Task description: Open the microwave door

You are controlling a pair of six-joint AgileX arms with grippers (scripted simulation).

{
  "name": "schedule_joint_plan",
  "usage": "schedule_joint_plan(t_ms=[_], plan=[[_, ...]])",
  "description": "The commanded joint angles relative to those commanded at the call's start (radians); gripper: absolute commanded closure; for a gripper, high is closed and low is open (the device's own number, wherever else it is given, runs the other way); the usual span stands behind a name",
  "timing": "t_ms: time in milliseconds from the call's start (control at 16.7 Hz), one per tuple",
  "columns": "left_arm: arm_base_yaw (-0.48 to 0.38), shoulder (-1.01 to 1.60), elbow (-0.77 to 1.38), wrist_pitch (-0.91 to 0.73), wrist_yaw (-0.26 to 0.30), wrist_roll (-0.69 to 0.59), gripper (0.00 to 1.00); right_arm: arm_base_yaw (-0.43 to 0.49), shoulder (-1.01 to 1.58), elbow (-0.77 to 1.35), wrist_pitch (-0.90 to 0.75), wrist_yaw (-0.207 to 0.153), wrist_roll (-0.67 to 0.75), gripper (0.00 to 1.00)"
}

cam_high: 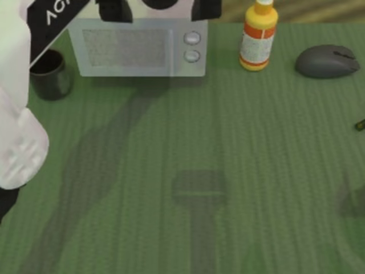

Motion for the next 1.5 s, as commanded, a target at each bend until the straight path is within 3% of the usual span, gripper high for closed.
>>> schedule_joint_plan(t_ms=[540,780,1500], plan=[[0.039,0.090,-0.109,0.214,0.019,0.041,0.00,0.000,0.000,0.000,0.000,0.000,0.000,0.00],[0.041,0.095,-0.114,0.223,0.020,0.043,0.00,0.000,0.000,0.000,0.000,0.000,0.000,0.00],[0.041,0.095,-0.114,0.223,0.020,0.043,0.90,0.000,0.000,0.000,0.000,0.000,0.000,0.00]])
